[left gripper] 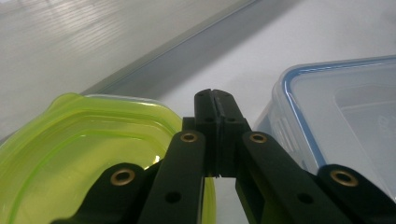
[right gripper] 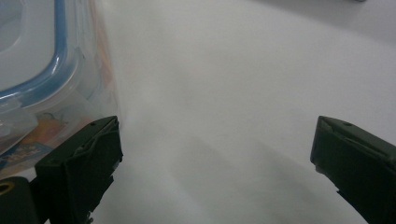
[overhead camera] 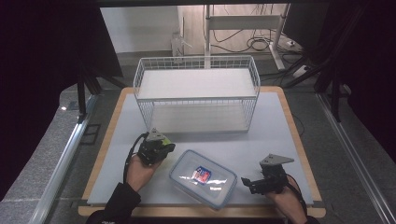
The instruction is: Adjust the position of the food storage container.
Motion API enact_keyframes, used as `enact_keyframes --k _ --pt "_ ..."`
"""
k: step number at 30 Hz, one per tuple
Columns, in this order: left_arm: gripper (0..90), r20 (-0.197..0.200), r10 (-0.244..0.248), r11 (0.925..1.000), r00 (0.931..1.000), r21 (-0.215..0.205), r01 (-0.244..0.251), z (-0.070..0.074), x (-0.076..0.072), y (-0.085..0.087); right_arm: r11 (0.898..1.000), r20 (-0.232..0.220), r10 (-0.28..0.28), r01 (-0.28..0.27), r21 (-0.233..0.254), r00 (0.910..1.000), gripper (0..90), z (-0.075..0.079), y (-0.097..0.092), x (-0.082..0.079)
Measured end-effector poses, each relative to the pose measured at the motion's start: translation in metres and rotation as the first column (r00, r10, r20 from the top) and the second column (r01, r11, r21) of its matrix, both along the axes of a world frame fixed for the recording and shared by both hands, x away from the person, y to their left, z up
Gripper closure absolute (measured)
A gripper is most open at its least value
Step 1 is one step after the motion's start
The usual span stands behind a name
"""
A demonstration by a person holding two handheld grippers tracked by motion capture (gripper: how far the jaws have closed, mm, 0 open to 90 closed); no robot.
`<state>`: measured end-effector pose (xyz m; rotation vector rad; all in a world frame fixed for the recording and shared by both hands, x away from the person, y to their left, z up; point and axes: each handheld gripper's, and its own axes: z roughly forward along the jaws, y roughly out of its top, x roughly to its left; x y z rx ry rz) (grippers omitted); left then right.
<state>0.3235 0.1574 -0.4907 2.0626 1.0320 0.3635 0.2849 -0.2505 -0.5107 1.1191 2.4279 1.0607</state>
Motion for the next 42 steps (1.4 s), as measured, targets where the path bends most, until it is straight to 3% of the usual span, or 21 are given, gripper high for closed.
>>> enact_keyframes --k 25,28,32,38,42 --pt "90.0 -0.017 0.116 0.9933 0.9931 0.008 -0.116 -0.002 -0.011 0.051 1.000 0.022 0.011 -0.012 0.018 0.9997 2.8 0.002 0.002 -0.002" --pt "90.0 -0.021 0.141 0.9888 0.9897 0.052 -0.140 -0.005 -0.012 0.058 1.000 0.022 0.011 -0.012 0.021 0.9997 2.8 0.002 0.002 -0.002" --pt "90.0 -0.029 0.155 0.9876 0.9875 0.032 -0.154 -0.006 -0.013 0.064 1.000 0.021 0.018 -0.018 0.023 0.9996 2.8 0.002 0.002 -0.002" --pt "90.0 -0.025 0.142 0.9896 0.9895 0.025 -0.142 -0.006 -0.015 0.062 0.999 0.012 0.022 -0.023 0.027 0.9997 2.9 0.003 0.002 -0.003" --pt "90.0 -0.003 0.110 0.9939 0.9939 0.011 -0.110 -0.003 -0.021 0.057 0.999 0.015 0.017 -0.018 0.029 0.9997 8.7 0.008 0.000 -0.005"
